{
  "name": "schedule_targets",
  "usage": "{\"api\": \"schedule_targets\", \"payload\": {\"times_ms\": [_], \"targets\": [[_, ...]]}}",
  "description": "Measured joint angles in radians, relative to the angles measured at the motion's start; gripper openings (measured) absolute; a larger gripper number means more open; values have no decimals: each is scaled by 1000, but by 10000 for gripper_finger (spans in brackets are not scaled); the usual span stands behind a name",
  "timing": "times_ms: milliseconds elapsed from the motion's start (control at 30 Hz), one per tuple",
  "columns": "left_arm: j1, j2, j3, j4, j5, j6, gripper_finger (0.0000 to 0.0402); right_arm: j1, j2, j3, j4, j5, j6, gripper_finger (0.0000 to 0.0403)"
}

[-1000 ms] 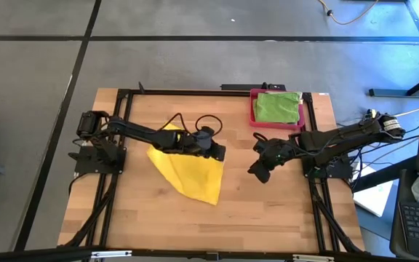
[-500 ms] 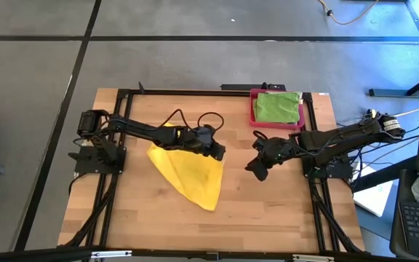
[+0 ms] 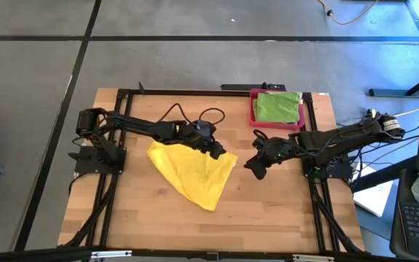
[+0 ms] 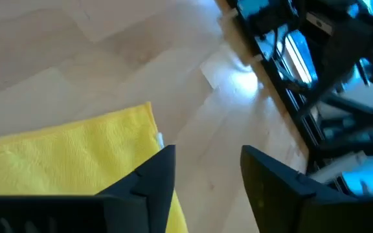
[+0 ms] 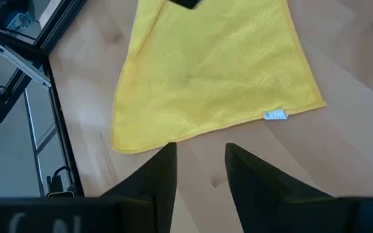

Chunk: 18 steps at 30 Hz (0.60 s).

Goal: Fold microfiber towels
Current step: Fold the yellow towel

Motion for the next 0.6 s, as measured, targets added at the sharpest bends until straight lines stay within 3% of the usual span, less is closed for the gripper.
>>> {"api": "schedule_targets", "payload": {"times_ms": [133, 300, 433, 600], "targets": [[30, -50, 0, -241, 52, 114, 168, -5, 13, 0, 8, 7, -31, 133], [52, -88, 0, -675, -44, 278, 165, -42, 102, 0, 43, -16, -101, 133], [70, -88, 0, -826, -122, 344, 165, -83, 211, 0, 173, -120, -102, 133], [112, -87, -7, -899, -215, 346, 165, -109, 330, 7, 341, -202, -90, 133]]}}
